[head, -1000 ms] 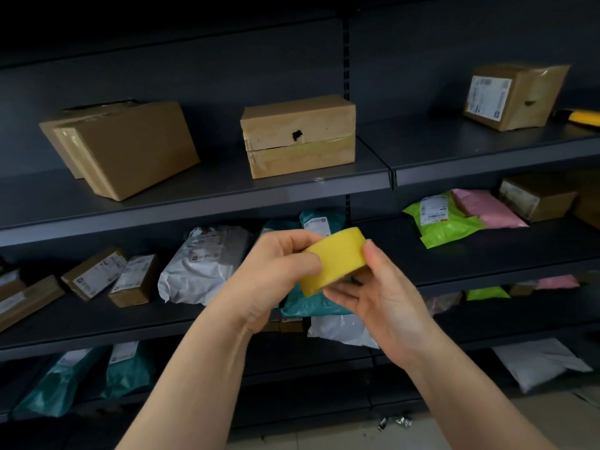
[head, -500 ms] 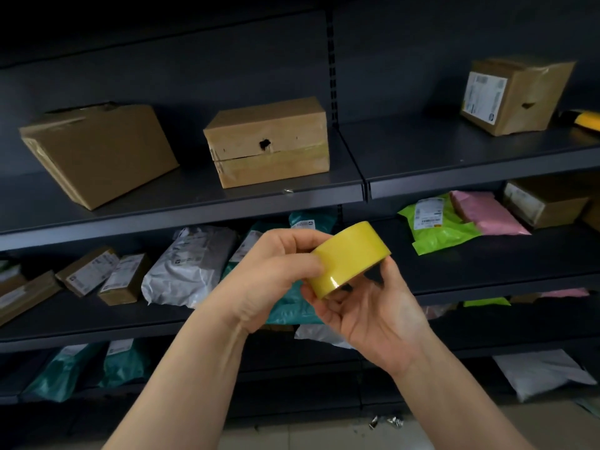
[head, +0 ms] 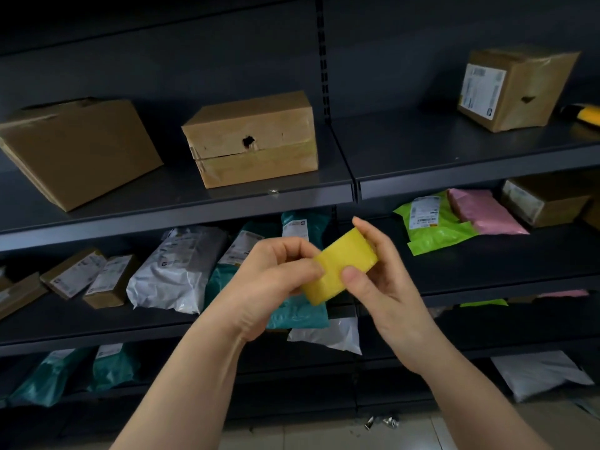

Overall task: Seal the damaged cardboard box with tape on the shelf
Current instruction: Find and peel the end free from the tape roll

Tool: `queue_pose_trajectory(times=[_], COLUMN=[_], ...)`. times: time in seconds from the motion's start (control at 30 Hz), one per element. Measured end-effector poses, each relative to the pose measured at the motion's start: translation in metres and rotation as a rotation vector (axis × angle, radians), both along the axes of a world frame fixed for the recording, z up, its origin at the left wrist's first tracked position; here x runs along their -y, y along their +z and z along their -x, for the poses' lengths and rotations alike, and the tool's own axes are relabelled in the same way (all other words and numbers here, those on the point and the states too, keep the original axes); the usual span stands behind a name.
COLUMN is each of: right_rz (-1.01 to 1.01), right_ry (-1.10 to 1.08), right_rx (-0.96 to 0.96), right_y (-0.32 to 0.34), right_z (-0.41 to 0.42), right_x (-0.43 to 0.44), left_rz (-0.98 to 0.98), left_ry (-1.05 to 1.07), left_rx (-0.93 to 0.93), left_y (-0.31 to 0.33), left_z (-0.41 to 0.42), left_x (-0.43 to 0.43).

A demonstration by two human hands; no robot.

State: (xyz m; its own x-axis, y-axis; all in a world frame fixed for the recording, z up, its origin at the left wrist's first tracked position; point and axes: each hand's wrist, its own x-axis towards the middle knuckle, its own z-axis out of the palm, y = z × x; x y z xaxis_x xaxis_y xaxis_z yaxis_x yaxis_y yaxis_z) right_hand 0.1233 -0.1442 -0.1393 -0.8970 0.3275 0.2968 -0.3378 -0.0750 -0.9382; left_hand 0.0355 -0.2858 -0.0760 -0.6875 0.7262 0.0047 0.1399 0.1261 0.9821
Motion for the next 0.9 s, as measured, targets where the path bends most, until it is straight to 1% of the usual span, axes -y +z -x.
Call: queue_pose_trajectory(times=[0.07, 0.17, 0.23, 0.3, 0.37, 0.4, 0.47, 0.53, 0.57, 0.63, 0.73, 0.77, 0.83, 0.9], right_rz=[-0.202, -0.535, -0.699, -0.816, -0.860, -0.829, -0.679, -0.551, -0.520, -0.523, -0.582, -0.639, -0.831, -1.046], right_ry=[-0.062, -0.241, -0.341, -0.401, -0.328, -0.250, -0.131, -0.085, -0.070, -0.092, -0.178, -0.197, -0.261, -0.388], right_rx=[-0.005, 0.009, 0.001, -0.001, 0.054, 0.099, 0.159, 0.161, 0.145, 0.137, 0.131, 0.133, 0.142, 0.106], right_y=[0.002, 0.005, 0.005, 0.004, 0.006, 0.008, 0.011, 0.013, 0.012, 0.011, 0.011, 0.012, 0.017, 0.022], right_z=[0.002, 0.006, 0.011, 0.017, 0.021, 0.023, 0.026, 0.031, 0.035, 0.041, 0.043, 0.042, 0.042, 0.042], right_x=[-0.001, 0.001, 0.008, 0.015, 0.010, 0.003, -0.014, -0.025, -0.027, -0.025, -0.020, -0.019, -0.015, -0.012], left_rz=[-0.019, -0.022, -0.004, 0.005, -0.005, -0.022, -0.086, -0.126, -0.121, -0.094, -0.076, -0.054, -0.010, 0.013], left_ry=[0.002, 0.038, 0.065, 0.071, 0.074, 0.063, -0.021, -0.132, -0.163, -0.157, -0.090, -0.071, -0.048, -0.019], left_rx=[0.013, 0.012, -0.015, -0.040, -0.035, -0.004, 0.112, 0.194, 0.199, 0.176, 0.139, 0.116, 0.075, 0.063], left_y=[0.001, 0.001, -0.001, -0.004, -0.007, -0.008, -0.008, -0.007, -0.007, -0.007, -0.006, -0.006, -0.007, -0.008], left_z=[0.003, 0.005, 0.007, 0.010, 0.017, 0.023, 0.034, 0.040, 0.040, 0.039, 0.039, 0.040, 0.038, 0.035], left_x=[-0.002, -0.007, -0.011, -0.014, -0.011, -0.008, 0.002, 0.008, 0.009, 0.006, 0.001, 0.000, -0.003, -0.008])
